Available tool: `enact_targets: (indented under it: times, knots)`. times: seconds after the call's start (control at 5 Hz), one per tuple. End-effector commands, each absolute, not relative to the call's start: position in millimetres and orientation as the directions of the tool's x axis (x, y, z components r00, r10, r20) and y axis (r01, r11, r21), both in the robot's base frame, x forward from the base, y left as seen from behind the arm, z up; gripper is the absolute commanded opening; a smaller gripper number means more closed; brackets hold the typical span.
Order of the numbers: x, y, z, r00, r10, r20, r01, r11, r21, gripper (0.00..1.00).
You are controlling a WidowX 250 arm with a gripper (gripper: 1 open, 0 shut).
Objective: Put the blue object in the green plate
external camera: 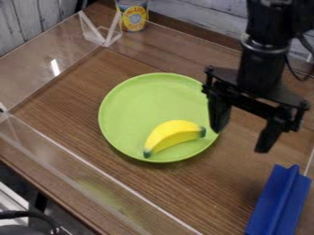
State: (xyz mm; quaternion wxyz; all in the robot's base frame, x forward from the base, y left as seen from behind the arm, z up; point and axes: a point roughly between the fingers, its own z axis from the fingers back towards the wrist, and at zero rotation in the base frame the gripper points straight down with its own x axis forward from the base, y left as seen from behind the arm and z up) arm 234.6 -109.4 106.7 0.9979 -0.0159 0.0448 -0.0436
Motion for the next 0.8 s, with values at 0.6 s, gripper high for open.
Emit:
enact_targets:
  times: [0.6]
  knots:
    - [221,-151,95.2,0.994,-0.104,0.02,0.105,0.993,-0.051,1.0]
